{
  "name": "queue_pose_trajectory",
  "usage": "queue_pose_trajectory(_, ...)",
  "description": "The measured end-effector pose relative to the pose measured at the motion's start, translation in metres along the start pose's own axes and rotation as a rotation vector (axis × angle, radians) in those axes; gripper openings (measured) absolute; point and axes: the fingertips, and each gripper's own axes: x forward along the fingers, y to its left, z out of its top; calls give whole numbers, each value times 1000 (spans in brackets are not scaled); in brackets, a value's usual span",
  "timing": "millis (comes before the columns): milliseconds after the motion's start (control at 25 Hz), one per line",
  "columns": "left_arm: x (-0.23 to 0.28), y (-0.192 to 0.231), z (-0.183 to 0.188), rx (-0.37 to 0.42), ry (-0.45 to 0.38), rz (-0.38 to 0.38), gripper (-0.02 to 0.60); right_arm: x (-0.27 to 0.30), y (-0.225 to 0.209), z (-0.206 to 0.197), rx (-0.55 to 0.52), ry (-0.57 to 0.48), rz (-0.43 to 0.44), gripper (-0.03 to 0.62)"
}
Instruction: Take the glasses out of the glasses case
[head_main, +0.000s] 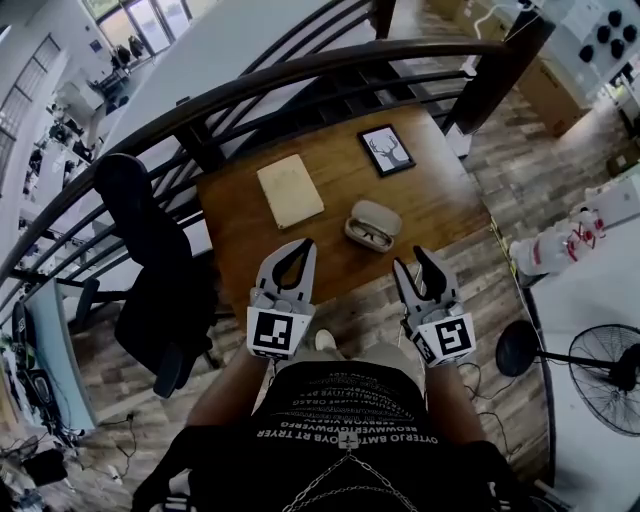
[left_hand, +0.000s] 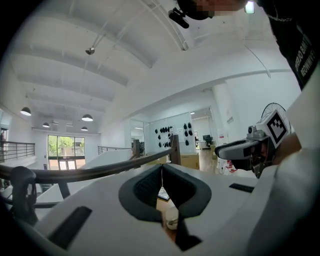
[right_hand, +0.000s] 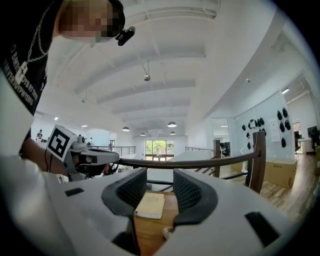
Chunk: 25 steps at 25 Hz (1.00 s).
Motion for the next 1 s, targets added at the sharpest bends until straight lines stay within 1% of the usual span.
queue_pose_trajectory(200,8,7,-7,-11,15,-13,28,6,-2,-6,15,17,-18,152)
queue_pose_trajectory(320,15,7,-8,19,29,-22,28,7,-8,-7,19,16,-26,152)
queue_pose_trajectory(480,25,5,-9,1,26,-23,28,9,-15,-12,23,14,-19,152)
queue_pose_trajectory(680,40,8,-10,24,41,-8,28,23,-28,-16,38,20,3,152)
queue_pose_trajectory(800,52,13,-10,67,67,-3,29,37,-39,-14,47,18,19,152)
queue_pose_trajectory(920,65,13,-13,15,65,3,28,52,-51,-18,61,29,34,152)
queue_pose_trajectory(1000,76,14,-15,9,70,5,28,62,-58,-23,64,43,48,152)
